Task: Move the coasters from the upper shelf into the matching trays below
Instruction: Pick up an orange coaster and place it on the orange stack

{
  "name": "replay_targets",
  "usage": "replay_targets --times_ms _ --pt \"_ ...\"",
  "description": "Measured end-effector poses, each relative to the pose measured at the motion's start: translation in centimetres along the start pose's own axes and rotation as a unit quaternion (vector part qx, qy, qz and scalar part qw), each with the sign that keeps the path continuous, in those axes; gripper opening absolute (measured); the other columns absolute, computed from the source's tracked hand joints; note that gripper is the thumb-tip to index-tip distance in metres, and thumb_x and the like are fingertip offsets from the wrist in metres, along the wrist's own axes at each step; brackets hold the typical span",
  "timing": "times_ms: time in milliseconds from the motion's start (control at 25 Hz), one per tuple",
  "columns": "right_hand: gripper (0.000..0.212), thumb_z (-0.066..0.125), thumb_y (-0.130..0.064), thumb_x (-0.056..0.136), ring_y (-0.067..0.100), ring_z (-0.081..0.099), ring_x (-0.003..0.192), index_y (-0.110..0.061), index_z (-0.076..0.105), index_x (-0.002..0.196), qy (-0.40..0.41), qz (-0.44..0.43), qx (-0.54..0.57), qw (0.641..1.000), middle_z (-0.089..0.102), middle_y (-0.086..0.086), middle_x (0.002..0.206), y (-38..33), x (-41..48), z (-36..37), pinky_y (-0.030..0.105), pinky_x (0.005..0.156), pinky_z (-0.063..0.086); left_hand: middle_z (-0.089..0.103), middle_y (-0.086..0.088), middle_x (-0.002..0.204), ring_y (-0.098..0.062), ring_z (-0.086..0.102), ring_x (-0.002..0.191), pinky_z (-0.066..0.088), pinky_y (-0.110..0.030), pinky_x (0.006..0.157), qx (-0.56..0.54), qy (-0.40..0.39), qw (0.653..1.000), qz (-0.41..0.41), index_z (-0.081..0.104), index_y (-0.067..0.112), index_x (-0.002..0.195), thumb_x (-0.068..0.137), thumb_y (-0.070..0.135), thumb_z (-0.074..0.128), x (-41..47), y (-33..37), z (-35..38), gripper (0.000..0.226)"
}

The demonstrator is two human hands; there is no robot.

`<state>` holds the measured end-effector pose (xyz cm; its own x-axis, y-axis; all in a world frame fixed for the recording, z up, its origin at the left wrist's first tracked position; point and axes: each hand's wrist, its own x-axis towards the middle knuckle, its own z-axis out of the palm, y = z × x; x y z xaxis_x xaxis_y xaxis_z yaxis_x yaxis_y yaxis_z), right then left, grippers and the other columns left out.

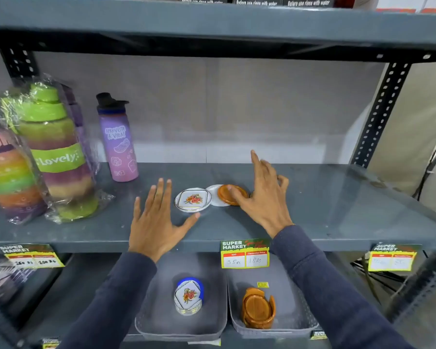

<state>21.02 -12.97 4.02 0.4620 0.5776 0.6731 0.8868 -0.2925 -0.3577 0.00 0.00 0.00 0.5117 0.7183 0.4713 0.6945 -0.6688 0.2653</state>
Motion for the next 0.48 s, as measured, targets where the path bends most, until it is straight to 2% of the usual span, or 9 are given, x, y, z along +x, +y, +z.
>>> replay_targets --times_ms 80,160,360,480 --pt "0.111 0.064 -0.071 0.082 0.023 0.037 0.146 -0.024 0.004 0.163 -0.068 0.031 -0.013 0.997 0.052 0.009 0.148 0.2 0.3 1.1 0.046 0.107 0.028 0.006 0.000 0.168 -0.014 0.006 0.154 0.008 -0.045 0.124 0.002 -0.075 0.997 -0.033 0.004 0.013 0.159 0.072 0.091 0.028 0.1 -0.5 0.5 0.119" --pt "0.117 0.062 -0.077 0.080 0.028 0.040 0.144 -0.025 -0.001 0.163 -0.122 0.058 -0.038 0.990 0.055 0.011 0.145 0.9 0.4 2.1 0.050 0.107 0.029 0.013 -0.001 0.167 -0.013 0.008 0.153 0.006 -0.042 0.124 0.036 -0.116 0.992 -0.046 0.014 0.011 0.158 0.071 0.092 0.023 0.6 -0.9 0.9 0.119" --pt "0.118 0.064 -0.078 0.077 0.030 0.038 0.145 -0.029 -0.003 0.162 -0.161 0.080 -0.017 0.984 0.067 0.003 0.134 2.2 1.0 3.5 0.050 0.108 0.023 0.016 0.000 0.167 -0.012 0.010 0.153 0.006 -0.041 0.123 0.057 -0.123 0.990 -0.038 0.020 0.013 0.157 0.068 0.094 0.016 0.8 -0.9 1.0 0.121" --pt "0.116 0.067 -0.077 0.074 0.028 0.042 0.138 -0.032 0.004 0.160 -0.157 0.072 0.005 0.985 0.068 0.004 0.126 2.3 1.4 3.6 0.044 0.099 0.021 0.016 0.000 0.167 -0.012 0.010 0.153 0.006 -0.041 0.124 0.062 -0.130 0.989 -0.036 0.020 0.013 0.157 0.069 0.093 0.018 0.9 -0.8 1.0 0.119"
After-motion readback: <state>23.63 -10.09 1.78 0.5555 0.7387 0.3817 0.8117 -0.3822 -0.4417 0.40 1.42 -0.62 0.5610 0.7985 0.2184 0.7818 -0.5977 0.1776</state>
